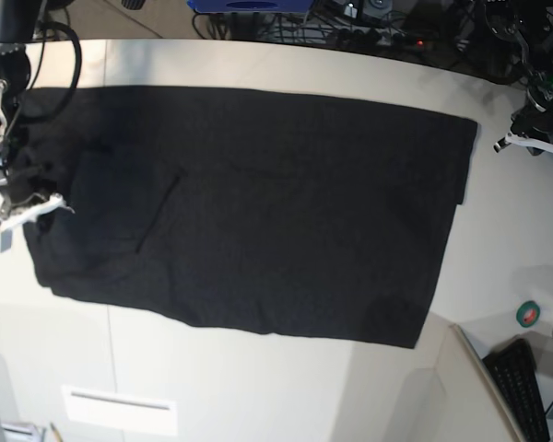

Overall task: Layout the t-shirt on the table in an organized manner, then fold the t-shirt properly
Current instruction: 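Grasp the shirt edge near the right gripper, then drag the held edge with the right gripper to straighten it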

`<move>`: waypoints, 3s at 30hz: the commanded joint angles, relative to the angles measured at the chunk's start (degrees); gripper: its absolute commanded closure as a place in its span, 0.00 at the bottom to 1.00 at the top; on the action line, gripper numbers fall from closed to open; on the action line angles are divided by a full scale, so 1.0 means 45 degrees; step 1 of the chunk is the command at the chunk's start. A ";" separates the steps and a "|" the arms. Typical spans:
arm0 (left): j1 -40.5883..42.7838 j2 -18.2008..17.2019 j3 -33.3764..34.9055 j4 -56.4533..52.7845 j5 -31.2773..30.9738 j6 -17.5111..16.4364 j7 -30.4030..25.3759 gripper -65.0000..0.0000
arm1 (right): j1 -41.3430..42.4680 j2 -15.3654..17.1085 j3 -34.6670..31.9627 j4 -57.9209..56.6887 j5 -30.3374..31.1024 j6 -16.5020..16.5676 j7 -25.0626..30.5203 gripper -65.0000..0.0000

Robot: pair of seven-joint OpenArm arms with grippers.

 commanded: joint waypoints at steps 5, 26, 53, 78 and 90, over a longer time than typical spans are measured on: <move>-0.0038 -0.0202 -0.0082 0.0234 -0.0051 0.0014 -0.0300 1.00 | 0.3194 0.0963 0.0062 -0.4090 0.0052 0.0011 0.1047 0.87; 0.0079 -0.0163 -0.0102 0.0214 -0.0051 0.0014 -0.0319 1.00 | 0.6495 0.2076 -0.2654 -1.2334 0.0072 0.0070 0.4739 0.59; 0.0079 -0.0124 -0.0102 0.0214 -0.0032 0.0014 -0.0260 1.00 | -0.2687 -0.1011 -0.0075 0.2728 0.0131 0.0070 -0.1258 1.00; 0.0294 -0.0163 -0.0102 0.0195 -0.0051 0.0014 -0.0300 1.00 | 0.6984 0.0670 -0.0095 -1.0342 0.0052 0.0070 0.1301 0.65; 0.0333 -0.0183 -0.0102 0.0195 -0.0051 0.0014 -0.0319 1.00 | 0.7218 0.0552 -0.0095 -1.1182 0.0052 0.1691 0.1359 0.66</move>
